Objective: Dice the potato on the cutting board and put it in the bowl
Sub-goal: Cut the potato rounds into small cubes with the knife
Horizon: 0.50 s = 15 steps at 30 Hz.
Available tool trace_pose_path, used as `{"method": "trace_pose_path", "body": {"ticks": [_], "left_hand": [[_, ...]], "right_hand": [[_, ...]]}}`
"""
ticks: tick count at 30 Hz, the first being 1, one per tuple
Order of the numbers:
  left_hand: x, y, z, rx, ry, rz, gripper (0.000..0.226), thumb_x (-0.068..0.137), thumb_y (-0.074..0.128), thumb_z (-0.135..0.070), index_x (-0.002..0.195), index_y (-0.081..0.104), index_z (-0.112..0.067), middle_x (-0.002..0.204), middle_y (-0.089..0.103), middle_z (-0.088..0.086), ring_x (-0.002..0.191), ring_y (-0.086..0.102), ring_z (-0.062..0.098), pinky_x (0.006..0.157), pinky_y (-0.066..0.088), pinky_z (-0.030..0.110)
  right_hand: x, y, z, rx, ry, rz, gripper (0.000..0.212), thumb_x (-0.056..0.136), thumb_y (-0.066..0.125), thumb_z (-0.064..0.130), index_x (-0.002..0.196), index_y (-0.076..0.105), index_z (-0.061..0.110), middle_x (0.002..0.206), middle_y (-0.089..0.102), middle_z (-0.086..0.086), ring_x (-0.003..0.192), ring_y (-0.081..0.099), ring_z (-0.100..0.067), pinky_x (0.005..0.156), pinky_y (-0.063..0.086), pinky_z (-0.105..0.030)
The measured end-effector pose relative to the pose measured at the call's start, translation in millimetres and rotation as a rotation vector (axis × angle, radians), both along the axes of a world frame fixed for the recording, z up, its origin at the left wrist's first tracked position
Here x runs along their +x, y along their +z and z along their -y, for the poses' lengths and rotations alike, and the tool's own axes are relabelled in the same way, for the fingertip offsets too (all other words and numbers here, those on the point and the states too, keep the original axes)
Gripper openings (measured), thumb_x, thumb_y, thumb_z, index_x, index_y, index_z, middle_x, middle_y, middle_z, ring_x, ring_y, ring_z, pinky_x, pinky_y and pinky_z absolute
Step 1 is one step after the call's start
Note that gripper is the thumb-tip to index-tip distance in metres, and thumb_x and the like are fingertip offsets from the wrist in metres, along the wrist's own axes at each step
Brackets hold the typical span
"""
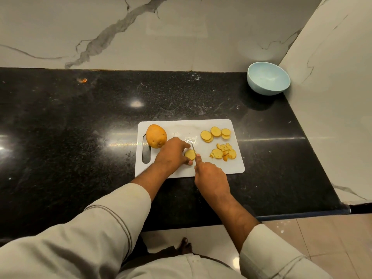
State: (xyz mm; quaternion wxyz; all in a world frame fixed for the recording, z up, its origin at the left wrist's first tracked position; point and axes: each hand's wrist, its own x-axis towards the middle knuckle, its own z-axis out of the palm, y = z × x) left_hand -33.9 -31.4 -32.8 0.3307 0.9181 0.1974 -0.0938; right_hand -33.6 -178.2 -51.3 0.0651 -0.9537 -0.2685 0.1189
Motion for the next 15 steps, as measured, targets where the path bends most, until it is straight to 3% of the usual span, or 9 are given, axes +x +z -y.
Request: {"method": "trace_pose_path", "body": {"ticks": [7, 15], "left_hand": [[0.8, -3.1, 9.3, 0.052, 0.028, 0.018, 0.046, 0.076, 0.079, -0.022, 0.121, 0.067, -0.016, 0.119, 0.064, 0.006, 0.106, 0.061, 0.023, 0.090, 0.049, 0.031], [6.6, 1.3, 23.3, 0.270, -0.042, 0.017, 0.029, 0.086, 0.065, -0.015, 0.115, 0.066, -0.012, 0.114, 0.062, 0.009, 0.101, 0.061, 0.027, 0.083, 0.049, 0.034]], "right_hand": [[-0.6, -7.7, -1.4, -0.038, 0.034, 0.007, 0.057, 0.099, 0.035, 0.016, 0.153, 0.017, 0.014, 0.098, 0.060, -0.009, 0.081, 0.061, -0.027, 0.057, 0.036, -0.035], [0.9, -8.5, -2.0, -0.042, 0.044, 0.008, 0.060, 0.098, 0.038, 0.015, 0.153, 0.015, 0.011, 0.099, 0.060, -0.010, 0.082, 0.061, -0.025, 0.059, 0.039, -0.033]]}}
